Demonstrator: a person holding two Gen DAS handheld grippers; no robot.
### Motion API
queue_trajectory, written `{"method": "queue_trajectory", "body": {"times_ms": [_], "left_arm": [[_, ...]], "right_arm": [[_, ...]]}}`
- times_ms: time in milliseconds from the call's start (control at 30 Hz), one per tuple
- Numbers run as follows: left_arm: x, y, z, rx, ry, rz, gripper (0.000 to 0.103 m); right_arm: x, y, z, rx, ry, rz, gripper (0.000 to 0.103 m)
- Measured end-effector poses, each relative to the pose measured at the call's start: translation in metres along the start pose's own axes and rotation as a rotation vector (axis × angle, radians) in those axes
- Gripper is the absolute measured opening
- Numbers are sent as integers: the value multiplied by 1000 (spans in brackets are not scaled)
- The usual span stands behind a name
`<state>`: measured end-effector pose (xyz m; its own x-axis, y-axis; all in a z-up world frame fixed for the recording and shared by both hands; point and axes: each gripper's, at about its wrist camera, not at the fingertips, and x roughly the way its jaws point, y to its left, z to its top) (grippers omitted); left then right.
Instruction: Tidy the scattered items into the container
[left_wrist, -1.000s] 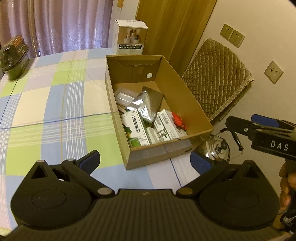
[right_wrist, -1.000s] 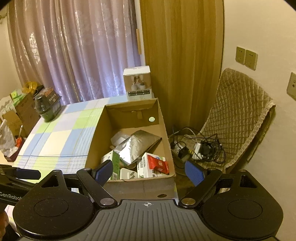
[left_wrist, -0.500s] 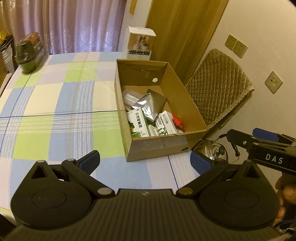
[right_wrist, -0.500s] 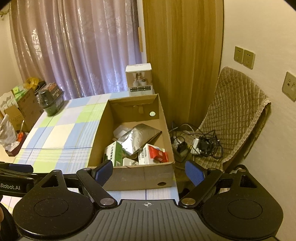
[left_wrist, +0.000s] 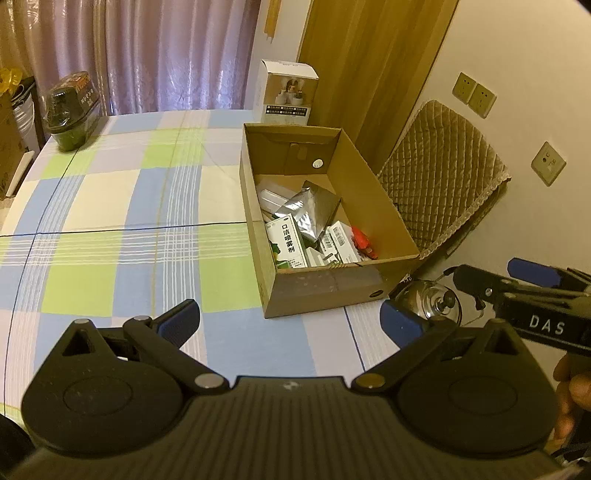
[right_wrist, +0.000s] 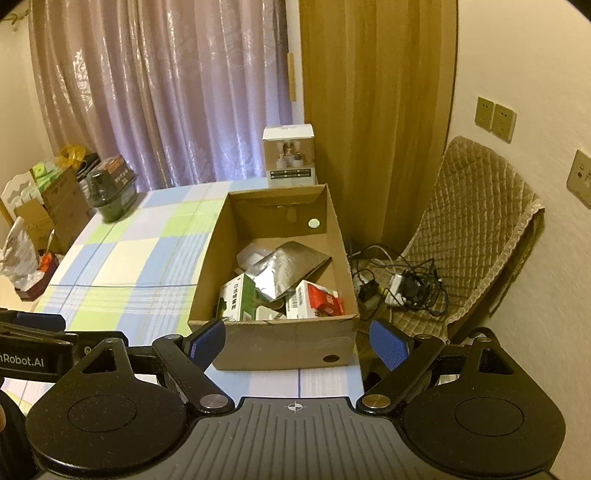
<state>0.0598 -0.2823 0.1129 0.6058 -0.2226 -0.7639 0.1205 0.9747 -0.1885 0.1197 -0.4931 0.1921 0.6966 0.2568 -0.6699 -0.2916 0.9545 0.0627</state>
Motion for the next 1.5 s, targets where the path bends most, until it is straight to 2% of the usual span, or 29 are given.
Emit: {"method": "queue_trajectory", "body": {"times_ms": [1500], "left_arm": [[4, -8, -3, 5, -6, 1, 102]], "right_arm": [[2, -1, -5, -23, 33, -12, 91]]}}
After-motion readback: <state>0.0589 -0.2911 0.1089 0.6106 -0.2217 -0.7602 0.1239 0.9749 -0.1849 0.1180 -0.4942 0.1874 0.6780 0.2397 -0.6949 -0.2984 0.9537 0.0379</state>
